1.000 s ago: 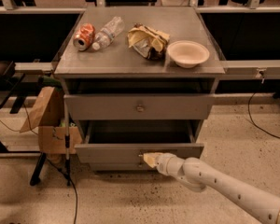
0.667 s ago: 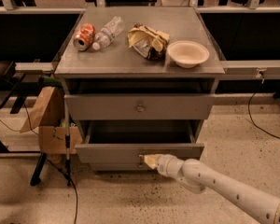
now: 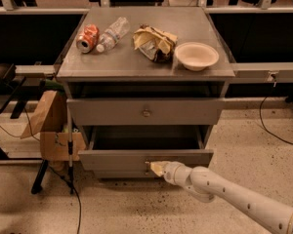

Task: Close middle drawer

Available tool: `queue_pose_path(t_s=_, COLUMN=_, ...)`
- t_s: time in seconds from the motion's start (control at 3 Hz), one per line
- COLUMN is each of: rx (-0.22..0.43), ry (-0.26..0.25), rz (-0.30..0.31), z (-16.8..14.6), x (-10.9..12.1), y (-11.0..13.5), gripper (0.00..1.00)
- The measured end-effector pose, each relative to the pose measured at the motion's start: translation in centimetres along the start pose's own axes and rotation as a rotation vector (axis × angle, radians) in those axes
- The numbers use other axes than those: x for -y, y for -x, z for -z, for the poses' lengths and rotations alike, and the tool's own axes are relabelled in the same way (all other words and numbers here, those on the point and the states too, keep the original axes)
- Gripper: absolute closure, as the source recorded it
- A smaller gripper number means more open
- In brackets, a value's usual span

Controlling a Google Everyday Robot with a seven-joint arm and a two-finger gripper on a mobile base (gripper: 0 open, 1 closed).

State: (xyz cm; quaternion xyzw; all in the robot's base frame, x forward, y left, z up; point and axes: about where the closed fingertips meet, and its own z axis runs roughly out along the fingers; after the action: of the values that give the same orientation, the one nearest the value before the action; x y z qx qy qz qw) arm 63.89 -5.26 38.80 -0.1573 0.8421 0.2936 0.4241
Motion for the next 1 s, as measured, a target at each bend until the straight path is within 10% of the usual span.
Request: queue_pose_path(t_s=1.0, rx=0.001, ry=-0.029, rz=-0.003, z=-0.45, x=0.62, y=-0.64, gripper=1.0)
